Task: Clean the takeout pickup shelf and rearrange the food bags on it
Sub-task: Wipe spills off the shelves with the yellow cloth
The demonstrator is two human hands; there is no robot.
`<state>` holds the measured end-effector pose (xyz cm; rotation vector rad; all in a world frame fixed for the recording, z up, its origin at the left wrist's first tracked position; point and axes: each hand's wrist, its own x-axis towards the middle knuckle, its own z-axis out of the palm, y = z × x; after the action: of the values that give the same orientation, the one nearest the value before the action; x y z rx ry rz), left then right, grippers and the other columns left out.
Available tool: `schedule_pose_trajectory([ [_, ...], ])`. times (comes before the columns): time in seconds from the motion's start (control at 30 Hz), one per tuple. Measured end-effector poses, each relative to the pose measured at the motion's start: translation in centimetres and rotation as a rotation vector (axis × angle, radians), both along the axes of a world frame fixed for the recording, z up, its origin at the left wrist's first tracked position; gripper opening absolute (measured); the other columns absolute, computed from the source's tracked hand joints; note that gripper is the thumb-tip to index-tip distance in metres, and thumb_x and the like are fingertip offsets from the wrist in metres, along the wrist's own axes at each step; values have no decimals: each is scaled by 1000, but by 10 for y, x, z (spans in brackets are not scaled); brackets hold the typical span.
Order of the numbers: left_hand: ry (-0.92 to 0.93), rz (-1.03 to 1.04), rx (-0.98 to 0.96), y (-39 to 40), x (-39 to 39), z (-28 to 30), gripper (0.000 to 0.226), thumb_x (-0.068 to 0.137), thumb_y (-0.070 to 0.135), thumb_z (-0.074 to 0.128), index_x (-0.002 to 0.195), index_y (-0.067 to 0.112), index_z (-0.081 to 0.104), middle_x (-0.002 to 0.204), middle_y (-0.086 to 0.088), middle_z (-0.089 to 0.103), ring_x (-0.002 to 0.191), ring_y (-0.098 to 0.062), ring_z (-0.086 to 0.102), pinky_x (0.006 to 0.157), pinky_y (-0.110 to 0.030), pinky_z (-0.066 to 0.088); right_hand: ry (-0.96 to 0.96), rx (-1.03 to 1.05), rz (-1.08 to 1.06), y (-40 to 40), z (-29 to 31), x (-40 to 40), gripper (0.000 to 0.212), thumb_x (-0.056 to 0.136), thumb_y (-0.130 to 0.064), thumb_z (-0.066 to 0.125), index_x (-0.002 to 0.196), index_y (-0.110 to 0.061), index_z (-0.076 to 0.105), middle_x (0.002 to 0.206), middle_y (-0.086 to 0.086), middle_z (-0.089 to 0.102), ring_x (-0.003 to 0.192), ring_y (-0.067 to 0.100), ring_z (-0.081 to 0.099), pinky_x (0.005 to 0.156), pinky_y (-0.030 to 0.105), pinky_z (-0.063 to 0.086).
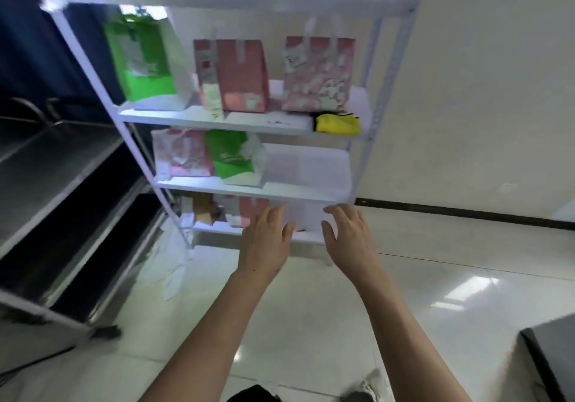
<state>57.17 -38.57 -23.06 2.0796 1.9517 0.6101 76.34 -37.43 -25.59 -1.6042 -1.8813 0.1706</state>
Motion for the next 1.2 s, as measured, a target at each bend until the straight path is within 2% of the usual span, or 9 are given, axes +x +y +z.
schedule_pose_trajectory([
  [0.3, -139, 202, -2, -42, -133, 2, 41, 107, 40, 43, 143, 22, 50, 143, -5, 54, 128, -30, 52, 98, -47, 50, -67, -4, 152, -9, 9, -132, 26, 96, -20, 65, 121, -13, 67, 121, 6, 64, 110, 33, 60, 87, 45, 53],
  [0.47, -157, 249, 20, -38, -173, 4, 36, 106, 35, 46, 138, 21, 53, 136, -4, 58, 121, -28, 56, 92, -41, 49, -77, -14, 205, 12, 4, -175, 25, 96, -20, 64, 121, -14, 67, 120, 6, 63, 111, 31, 60, 91, 45, 53],
  [0.57, -128, 268, 23, -21, -200, 2, 35, 106, 37, 46, 138, 23, 53, 135, -3, 58, 119, -27, 56, 90, -40, 48, -58, -25, 220, 34, 1, -208, 26, 97, -21, 63, 122, -14, 67, 122, 5, 63, 113, 29, 59, 92, 44, 53],
  [0.87, -47, 273, 34, 57, -275, 14, 34, 107, 36, 47, 137, 22, 52, 131, -3, 59, 118, -27, 57, 94, -47, 52, 26, -81, 251, 126, 10, -288, 28, 99, -19, 59, 126, -15, 65, 129, 5, 61, 118, 26, 56, 96, 44, 52],
  [1.03, -21, 223, 47, 106, -277, 15, 31, 107, 33, 46, 133, 20, 55, 128, -2, 60, 115, -23, 56, 91, -40, 49, 44, -98, 223, 166, 7, -296, 29, 99, -20, 61, 127, -16, 64, 128, 3, 61, 119, 24, 55, 99, 42, 51],
  [1.2, -10, 175, 22, 145, -268, 10, 40, 107, 37, 44, 142, 20, 51, 134, -3, 59, 119, -25, 55, 93, -42, 50, 50, -107, 166, 190, 5, -277, 28, 100, -22, 60, 126, -16, 65, 128, 3, 61, 119, 25, 55, 99, 44, 50],
])
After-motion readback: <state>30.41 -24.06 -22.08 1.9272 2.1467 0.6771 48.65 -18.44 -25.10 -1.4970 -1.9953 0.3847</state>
